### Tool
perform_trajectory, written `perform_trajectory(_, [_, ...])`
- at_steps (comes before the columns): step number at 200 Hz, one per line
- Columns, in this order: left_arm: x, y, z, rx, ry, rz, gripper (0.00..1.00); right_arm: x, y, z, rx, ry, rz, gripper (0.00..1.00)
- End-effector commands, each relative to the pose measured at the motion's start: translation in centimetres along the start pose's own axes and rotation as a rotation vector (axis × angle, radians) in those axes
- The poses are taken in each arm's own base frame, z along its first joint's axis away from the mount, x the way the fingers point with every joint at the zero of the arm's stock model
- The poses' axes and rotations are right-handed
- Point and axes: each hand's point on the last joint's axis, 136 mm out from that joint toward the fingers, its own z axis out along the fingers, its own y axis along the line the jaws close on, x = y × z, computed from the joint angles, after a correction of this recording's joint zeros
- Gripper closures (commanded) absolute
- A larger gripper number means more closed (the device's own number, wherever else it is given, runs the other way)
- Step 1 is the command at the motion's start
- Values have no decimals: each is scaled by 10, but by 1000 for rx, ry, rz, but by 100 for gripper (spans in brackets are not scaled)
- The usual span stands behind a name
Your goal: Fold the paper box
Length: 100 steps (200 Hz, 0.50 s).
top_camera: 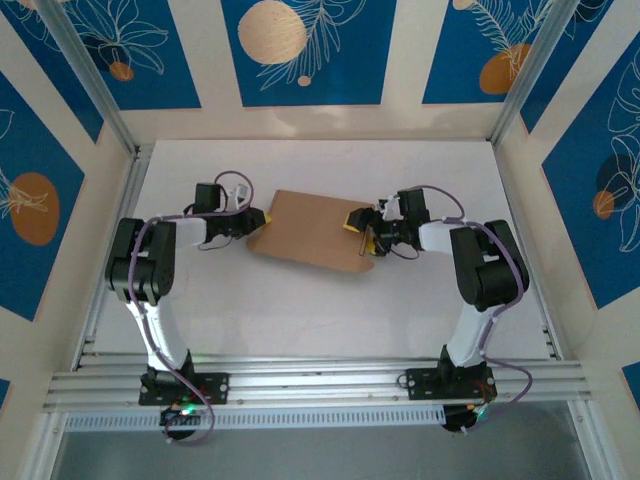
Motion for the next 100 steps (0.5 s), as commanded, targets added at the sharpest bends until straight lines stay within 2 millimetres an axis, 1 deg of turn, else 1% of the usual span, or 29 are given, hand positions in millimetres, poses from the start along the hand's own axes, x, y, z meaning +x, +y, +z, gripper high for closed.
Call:
perform_trajectory(1, [89,82,6,-275,215,-233,86,6,44,-7,-189,41,-19,20])
perform_trajectory(18, [81,76,2,-279,195,-227,72,3,45,-17,-172,13,9,29])
perform_trajectory(36, [72,64,-4,-266,174,-201,53,4,46,-25,-135,-2,19,37])
perform_trajectory(51, [63,52,-14,-267,147,-154,43,8,43,-32,-88,-8,26,42])
perform_trajectory(59, [57,43,-22,-265,124,-123,41,10,42,-35,-75,-4,28,43])
perform_trajectory(72, [48,27,-37,-271,78,-71,39,13,37,-41,-53,-1,60,45])
perform_trajectory(82, [42,13,-52,-281,40,-11,39,15,33,-45,-53,7,95,50])
perform_trajectory(100, [31,-14,-84,-336,-32,147,38,18,28,-54,-53,20,154,54])
